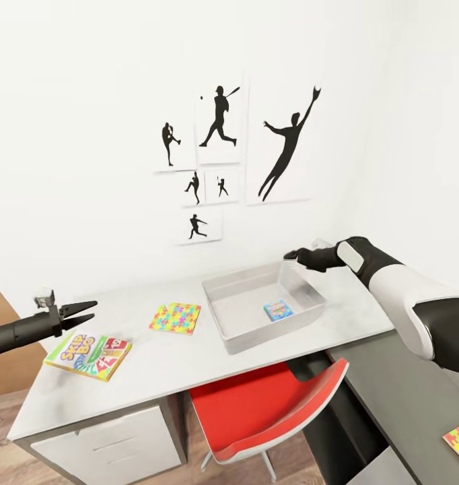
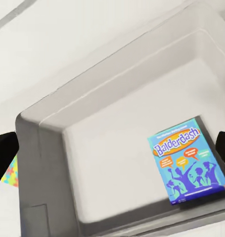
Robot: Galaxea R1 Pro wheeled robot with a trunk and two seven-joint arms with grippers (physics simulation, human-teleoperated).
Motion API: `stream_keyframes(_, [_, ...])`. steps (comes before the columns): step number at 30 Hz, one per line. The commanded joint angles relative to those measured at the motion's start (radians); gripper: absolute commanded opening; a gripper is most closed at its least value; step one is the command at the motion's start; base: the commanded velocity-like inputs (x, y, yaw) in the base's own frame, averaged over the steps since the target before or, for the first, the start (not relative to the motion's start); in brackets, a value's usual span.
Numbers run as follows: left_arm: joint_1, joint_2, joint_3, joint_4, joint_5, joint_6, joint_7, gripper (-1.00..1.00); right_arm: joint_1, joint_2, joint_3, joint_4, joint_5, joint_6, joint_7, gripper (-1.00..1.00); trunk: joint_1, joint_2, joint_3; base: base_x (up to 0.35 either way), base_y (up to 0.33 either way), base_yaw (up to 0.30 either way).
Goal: Put all the toys in the child's room - the three board games (two on the bed and one on the table), the two jigsaw puzzles on the table, and the tennis ball on the table - inside the toy box on the table in the child's room.
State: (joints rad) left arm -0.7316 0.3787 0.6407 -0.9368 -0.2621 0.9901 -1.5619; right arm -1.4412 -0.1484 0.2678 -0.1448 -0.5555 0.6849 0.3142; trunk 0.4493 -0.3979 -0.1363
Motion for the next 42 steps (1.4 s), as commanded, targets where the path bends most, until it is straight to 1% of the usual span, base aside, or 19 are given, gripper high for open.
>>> stream_keyframes(1, [-0.001,0.002,0.002,-0.002,-0.012,0.010,-0.009,1.00,-0.001,-0.002,0.008,0.001,-0.015,-0.011,0.004,1.00,0.001,-0.002,-0.001,0.000,0.000,0.000])
stream_keyframes(4, [-0.001,0.009,0.001,-0.004,-0.014,0.010,-0.009,1.00,-0.001,-0.003,0.007,0.003,-0.041,-0.031,0.003,1.00,0.001,-0.002,0.004,0.000,0.000,0.000])
stream_keyframes(10, [-0.001,0.022,0.000,-0.005,-0.017,0.010,-0.009,1.00,-0.001,-0.003,0.007,0.005,-0.059,-0.046,-0.001,1.00,0.001,-0.002,0.014,0.000,0.000,0.000])
stream_keyframes(13, [-0.001,0.028,0.000,-0.005,-0.017,0.010,-0.009,1.00,0.000,-0.002,0.007,0.004,-0.061,-0.050,-0.002,1.00,0.001,-0.002,0.019,0.000,0.000,0.000])
stream_keyframes(20, [-0.002,0.032,-0.002,-0.005,-0.017,0.010,-0.009,1.00,0.000,-0.002,0.008,0.004,-0.064,-0.052,-0.003,1.00,0.001,-0.002,0.031,0.000,0.000,0.000])
stream_keyframes(29, [-0.001,0.032,-0.009,-0.005,-0.017,0.010,-0.009,1.00,0.000,-0.001,0.008,0.004,-0.064,-0.054,-0.003,1.00,0.001,-0.002,0.046,0.000,0.000,0.000])
stream_keyframes(42, [-0.001,0.032,-0.010,-0.005,-0.017,0.010,-0.009,1.00,0.000,-0.003,0.007,0.004,-0.063,-0.054,-0.004,1.00,0.001,-0.002,0.067,0.000,0.000,0.000])
